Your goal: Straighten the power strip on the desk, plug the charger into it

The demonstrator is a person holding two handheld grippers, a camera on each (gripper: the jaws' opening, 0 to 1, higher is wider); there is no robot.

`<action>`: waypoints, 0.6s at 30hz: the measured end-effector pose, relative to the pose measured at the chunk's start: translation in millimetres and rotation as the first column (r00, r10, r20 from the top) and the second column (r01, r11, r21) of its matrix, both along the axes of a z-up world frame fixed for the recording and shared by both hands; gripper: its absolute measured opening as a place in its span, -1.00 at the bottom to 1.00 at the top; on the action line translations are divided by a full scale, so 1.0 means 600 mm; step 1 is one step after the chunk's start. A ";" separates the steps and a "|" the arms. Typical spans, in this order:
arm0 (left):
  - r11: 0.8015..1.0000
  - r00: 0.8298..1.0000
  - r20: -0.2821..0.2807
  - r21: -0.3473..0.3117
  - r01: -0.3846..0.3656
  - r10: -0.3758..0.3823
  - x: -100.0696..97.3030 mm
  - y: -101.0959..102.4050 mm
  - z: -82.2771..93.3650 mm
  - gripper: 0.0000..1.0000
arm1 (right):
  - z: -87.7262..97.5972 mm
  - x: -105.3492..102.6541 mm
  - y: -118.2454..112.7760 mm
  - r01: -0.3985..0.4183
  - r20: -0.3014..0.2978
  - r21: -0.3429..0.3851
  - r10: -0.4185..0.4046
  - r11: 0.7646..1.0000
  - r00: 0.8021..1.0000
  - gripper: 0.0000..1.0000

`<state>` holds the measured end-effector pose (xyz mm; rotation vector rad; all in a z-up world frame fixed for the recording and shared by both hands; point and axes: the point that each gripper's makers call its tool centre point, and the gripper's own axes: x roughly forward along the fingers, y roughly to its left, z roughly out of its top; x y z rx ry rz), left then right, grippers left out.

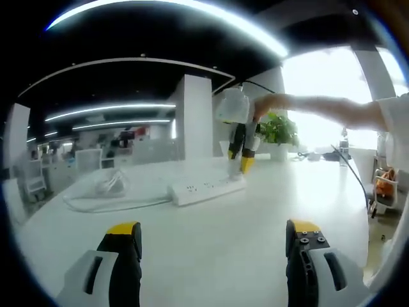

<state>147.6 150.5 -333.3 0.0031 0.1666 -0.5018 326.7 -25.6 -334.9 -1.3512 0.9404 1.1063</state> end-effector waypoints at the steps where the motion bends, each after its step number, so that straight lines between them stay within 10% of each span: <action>1: 1.000 1.000 0.000 0.001 0.002 -0.002 0.001 -0.001 0.000 0.93 | -0.002 -0.002 0.000 -0.002 0.004 0.003 0.002 1.000 1.000 -0.56; 18: 1.000 1.000 0.013 0.003 0.000 0.000 -0.007 -0.015 0.003 0.93 | -0.014 0.006 -0.007 0.009 0.106 -0.040 -0.004 0.999 0.994 -0.52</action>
